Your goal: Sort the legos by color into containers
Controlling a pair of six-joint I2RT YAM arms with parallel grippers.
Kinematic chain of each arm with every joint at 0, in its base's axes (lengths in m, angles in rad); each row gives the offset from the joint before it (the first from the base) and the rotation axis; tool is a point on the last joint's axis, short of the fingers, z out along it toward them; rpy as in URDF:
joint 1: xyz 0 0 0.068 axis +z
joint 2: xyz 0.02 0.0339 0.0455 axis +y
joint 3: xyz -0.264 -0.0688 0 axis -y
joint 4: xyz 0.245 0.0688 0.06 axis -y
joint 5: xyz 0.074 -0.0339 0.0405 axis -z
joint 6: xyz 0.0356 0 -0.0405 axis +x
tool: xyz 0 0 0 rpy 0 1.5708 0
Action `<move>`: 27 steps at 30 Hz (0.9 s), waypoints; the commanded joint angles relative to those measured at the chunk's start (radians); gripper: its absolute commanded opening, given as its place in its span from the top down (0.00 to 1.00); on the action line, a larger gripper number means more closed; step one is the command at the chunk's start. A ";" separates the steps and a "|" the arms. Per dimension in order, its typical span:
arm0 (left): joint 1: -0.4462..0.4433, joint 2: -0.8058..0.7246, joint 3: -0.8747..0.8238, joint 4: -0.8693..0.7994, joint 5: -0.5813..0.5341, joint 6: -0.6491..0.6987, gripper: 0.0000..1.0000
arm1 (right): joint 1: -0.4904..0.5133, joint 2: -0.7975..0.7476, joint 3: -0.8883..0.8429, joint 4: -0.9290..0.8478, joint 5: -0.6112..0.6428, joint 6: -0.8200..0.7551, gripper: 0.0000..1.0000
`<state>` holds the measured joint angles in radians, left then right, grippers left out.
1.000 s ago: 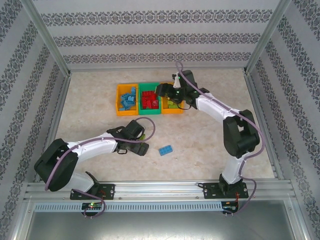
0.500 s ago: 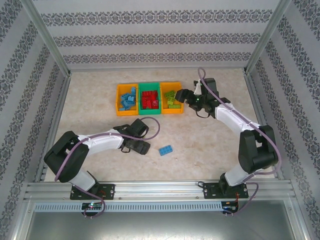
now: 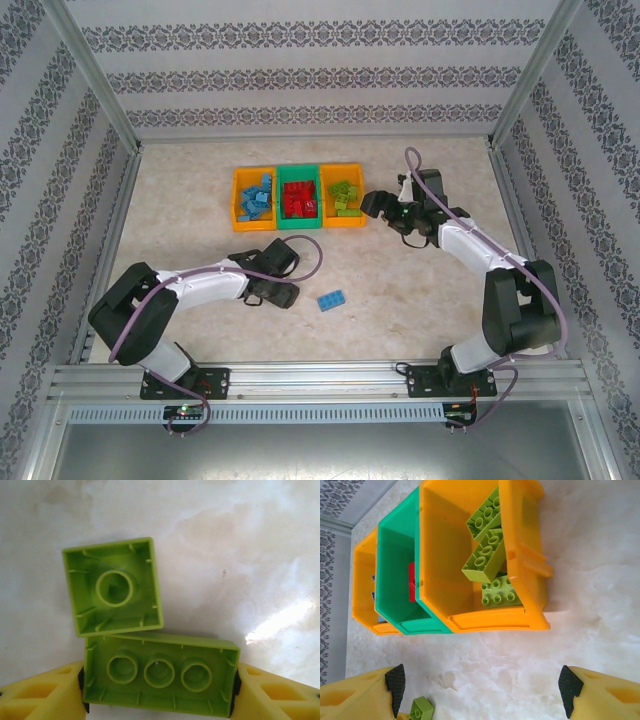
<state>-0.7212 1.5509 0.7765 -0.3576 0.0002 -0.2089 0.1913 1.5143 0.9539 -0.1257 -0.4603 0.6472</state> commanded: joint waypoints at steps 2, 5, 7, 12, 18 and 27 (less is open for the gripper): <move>-0.044 0.008 0.030 -0.004 0.028 -0.027 0.37 | -0.014 -0.033 -0.025 0.015 -0.013 -0.018 0.17; -0.071 0.034 0.056 0.011 0.030 -0.060 0.38 | -0.019 -0.039 -0.032 0.013 -0.015 -0.019 0.17; -0.085 0.052 0.074 0.019 0.032 -0.082 0.38 | -0.022 -0.045 -0.039 0.011 -0.014 -0.023 0.17; -0.098 0.081 0.112 0.054 0.035 -0.136 0.39 | -0.036 -0.061 -0.069 0.011 -0.014 -0.028 0.16; -0.098 0.141 0.215 0.051 0.027 -0.136 0.39 | -0.048 -0.074 -0.106 0.017 -0.015 -0.031 0.16; -0.095 0.262 0.442 0.026 -0.027 -0.121 0.39 | -0.056 -0.104 -0.138 0.015 -0.006 -0.038 0.16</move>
<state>-0.8059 1.7832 1.1507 -0.3279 0.0109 -0.3260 0.1455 1.4410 0.8345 -0.1219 -0.4618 0.6304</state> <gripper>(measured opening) 0.618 0.845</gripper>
